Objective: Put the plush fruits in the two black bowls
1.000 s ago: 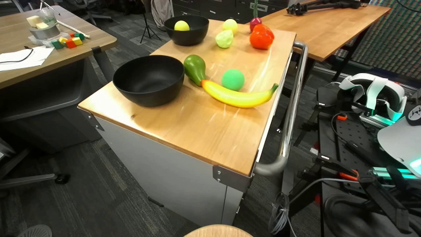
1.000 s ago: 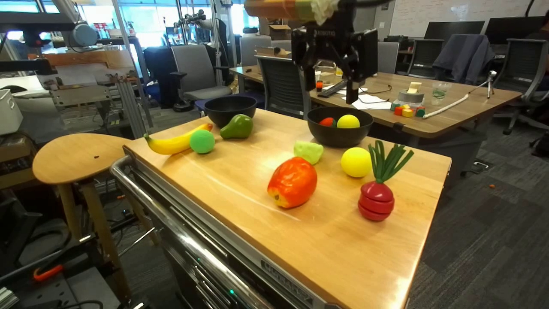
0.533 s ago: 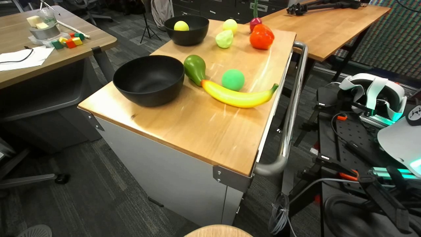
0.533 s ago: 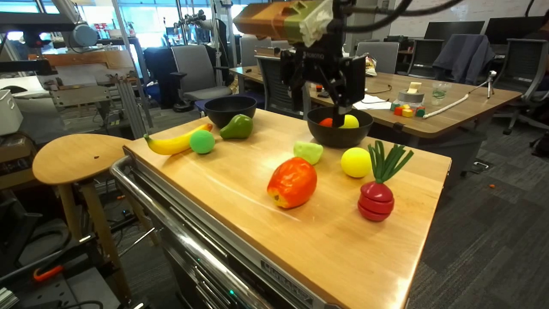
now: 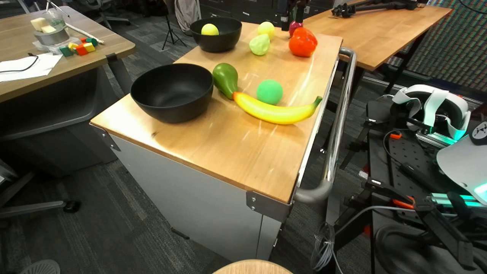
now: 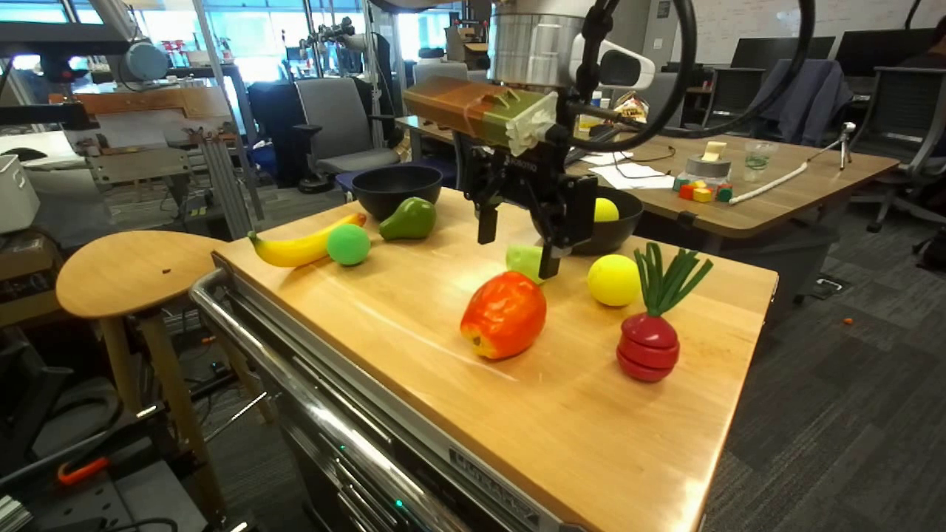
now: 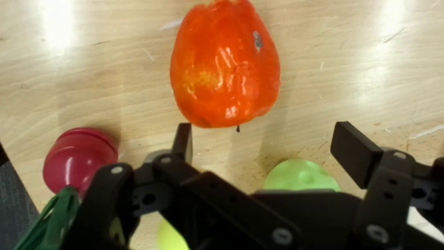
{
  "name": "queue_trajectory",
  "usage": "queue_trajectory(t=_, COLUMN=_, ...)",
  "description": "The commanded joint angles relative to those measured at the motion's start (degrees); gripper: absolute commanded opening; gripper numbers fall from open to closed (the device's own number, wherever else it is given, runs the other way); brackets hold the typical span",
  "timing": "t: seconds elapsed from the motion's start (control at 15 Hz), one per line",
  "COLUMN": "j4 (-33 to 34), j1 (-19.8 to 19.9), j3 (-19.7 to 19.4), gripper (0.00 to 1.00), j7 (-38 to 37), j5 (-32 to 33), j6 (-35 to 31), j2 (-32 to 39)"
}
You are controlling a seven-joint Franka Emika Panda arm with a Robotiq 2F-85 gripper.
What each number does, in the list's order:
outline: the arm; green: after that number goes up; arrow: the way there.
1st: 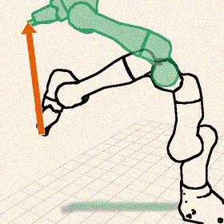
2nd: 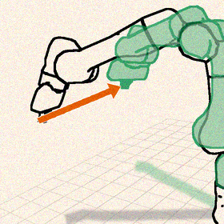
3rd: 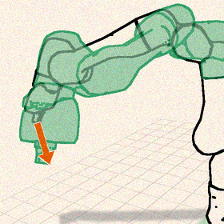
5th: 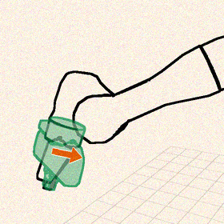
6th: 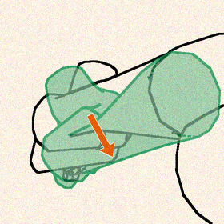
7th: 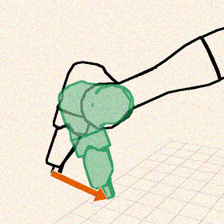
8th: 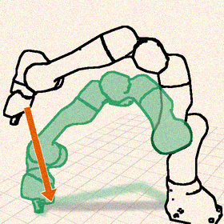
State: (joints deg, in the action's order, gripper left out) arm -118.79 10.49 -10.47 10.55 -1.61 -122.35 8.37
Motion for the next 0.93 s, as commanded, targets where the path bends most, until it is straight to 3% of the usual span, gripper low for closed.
queue_trajectory(t=0.0, j4=3.75, j1=-0.37, j3=0.93, gripper=1.00, j7=-1.38, j5=1.30, j6=5.37, j2=1.85)
queue_trajectory(t=0.6, j4=2.29, j1=-1.43, j3=1.28, gripper=1.00, j7=-0.76, j5=13.15, j6=5.11, j2=2.49)
queue_trajectory(t=0.87, j4=3.57, j1=-0.80, j3=1.34, gripper=1.00, j7=0.53, j5=12.78, j6=7.08, j2=5.48)
